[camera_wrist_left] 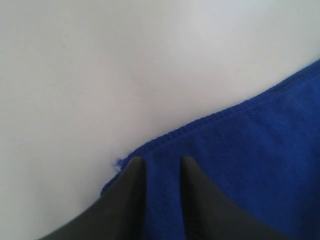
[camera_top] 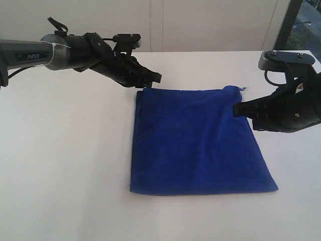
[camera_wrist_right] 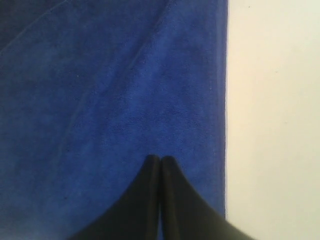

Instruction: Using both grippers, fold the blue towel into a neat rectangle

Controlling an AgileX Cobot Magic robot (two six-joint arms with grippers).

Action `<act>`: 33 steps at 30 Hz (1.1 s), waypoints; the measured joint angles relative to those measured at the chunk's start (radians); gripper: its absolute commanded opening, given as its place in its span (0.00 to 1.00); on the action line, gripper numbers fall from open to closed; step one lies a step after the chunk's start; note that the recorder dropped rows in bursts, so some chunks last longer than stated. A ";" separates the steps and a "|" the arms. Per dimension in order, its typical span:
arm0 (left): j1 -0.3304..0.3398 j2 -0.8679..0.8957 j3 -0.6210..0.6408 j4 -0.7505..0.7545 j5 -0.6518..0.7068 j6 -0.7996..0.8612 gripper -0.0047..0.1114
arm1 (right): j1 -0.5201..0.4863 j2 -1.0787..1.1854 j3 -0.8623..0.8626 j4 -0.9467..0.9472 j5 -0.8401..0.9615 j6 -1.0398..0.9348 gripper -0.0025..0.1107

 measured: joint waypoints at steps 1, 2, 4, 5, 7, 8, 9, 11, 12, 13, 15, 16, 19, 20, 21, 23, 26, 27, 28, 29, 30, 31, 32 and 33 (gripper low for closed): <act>0.000 0.000 0.000 0.000 0.002 0.000 0.31 | 0.000 0.000 0.000 0.000 0.000 0.000 0.02; 0.000 0.000 0.000 0.000 0.005 -0.005 0.31 | 0.000 0.000 0.000 0.000 0.000 0.000 0.02; 0.000 0.000 0.000 0.000 0.007 -0.009 0.31 | 0.000 0.000 0.000 0.000 0.000 0.000 0.02; 0.002 0.000 0.000 0.000 0.007 -0.013 0.31 | 0.000 0.000 0.000 0.000 0.000 0.000 0.02; 0.004 0.000 0.000 0.000 0.010 -0.020 0.31 | 0.000 0.000 0.000 0.001 0.000 0.000 0.02; 0.006 0.000 0.000 0.000 0.014 -0.022 0.31 | 0.000 0.000 0.000 0.001 0.000 0.000 0.02; 0.008 0.000 0.000 0.000 0.017 -0.027 0.31 | 0.000 0.000 0.000 0.001 0.000 0.000 0.02; 0.013 0.000 0.000 0.000 0.023 -0.030 0.31 | 0.000 0.000 0.000 0.001 0.000 0.000 0.02; 0.013 0.000 0.000 0.000 0.024 -0.035 0.31 | 0.000 0.000 0.000 0.001 0.000 0.000 0.02; 0.013 0.000 0.000 0.000 0.028 -0.037 0.31 | 0.000 0.000 0.000 0.001 0.000 0.000 0.02; 0.015 0.002 0.000 0.000 0.028 -0.044 0.31 | 0.000 0.000 0.000 0.001 0.000 -0.002 0.02; 0.015 0.008 -0.004 0.000 0.028 -0.047 0.31 | 0.000 0.000 0.000 0.001 0.000 -0.002 0.02; 0.015 0.026 -0.004 0.000 0.031 -0.050 0.31 | 0.000 0.000 0.000 0.001 0.000 -0.002 0.02; 0.015 0.032 -0.004 0.000 0.033 -0.052 0.31 | 0.000 0.000 0.000 0.001 0.000 -0.002 0.02; 0.015 0.034 -0.004 -0.002 0.033 -0.052 0.31 | 0.000 0.000 0.000 0.001 0.000 -0.002 0.02; 0.015 0.039 -0.004 -0.004 0.033 -0.052 0.31 | 0.000 0.000 0.000 0.002 0.000 -0.002 0.02; 0.015 0.039 -0.004 -0.008 0.029 -0.052 0.31 | 0.000 0.000 0.000 0.002 0.000 -0.002 0.02; 0.015 0.039 -0.004 -0.010 0.029 -0.052 0.31 | 0.000 0.000 0.000 0.002 0.000 -0.002 0.02; 0.015 0.039 -0.004 -0.010 0.029 -0.052 0.31 | 0.000 0.000 0.000 0.002 0.000 -0.002 0.02; 0.015 0.039 -0.004 -0.010 0.029 -0.052 0.31 | 0.000 0.000 0.000 0.002 0.000 -0.002 0.02; 0.015 0.039 -0.004 -0.010 0.029 -0.052 0.31 | 0.000 0.000 0.000 0.002 0.000 -0.002 0.02; 0.015 0.039 -0.004 -0.010 0.029 -0.052 0.31 | 0.000 0.000 0.000 0.002 0.000 -0.002 0.02; 0.015 0.039 -0.004 -0.010 0.029 -0.052 0.31 | 0.000 0.000 0.000 0.002 0.000 -0.002 0.02; 0.015 0.039 -0.004 -0.010 0.029 -0.052 0.31 | 0.000 0.000 0.000 0.002 0.000 -0.002 0.02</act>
